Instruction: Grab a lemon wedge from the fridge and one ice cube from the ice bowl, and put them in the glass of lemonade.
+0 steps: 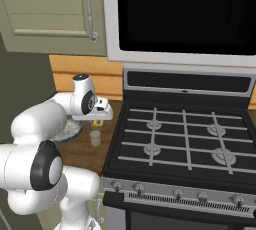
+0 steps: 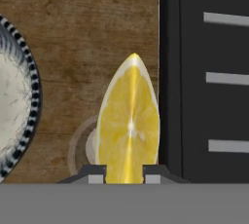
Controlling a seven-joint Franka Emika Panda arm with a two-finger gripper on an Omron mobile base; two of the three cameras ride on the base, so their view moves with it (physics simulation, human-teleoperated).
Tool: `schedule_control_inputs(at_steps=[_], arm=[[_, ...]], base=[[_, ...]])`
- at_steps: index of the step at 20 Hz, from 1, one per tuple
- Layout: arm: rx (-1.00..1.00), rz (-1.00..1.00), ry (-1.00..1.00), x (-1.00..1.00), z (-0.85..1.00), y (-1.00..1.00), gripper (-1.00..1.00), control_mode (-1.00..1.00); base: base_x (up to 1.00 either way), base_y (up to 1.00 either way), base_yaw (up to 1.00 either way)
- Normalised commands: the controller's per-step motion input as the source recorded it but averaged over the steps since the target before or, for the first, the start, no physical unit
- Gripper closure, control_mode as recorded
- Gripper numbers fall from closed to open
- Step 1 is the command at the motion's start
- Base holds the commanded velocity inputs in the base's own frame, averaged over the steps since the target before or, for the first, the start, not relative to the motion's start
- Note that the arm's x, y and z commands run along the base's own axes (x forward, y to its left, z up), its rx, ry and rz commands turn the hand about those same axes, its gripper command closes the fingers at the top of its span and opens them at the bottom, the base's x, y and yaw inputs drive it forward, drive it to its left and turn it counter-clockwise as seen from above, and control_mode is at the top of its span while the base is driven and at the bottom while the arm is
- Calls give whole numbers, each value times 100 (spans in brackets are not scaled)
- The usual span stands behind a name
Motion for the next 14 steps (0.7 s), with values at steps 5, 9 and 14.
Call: schedule_control_inputs(at_steps=[5,9,14], arm=[[0,0,-1,-1,0,5,100,-100],[0,0,-6,-11,1,0,100,-100],[0,0,-2,-18,0,0,100,-100]], base=[[0,0,0],[0,0,0],[0,0,0]])
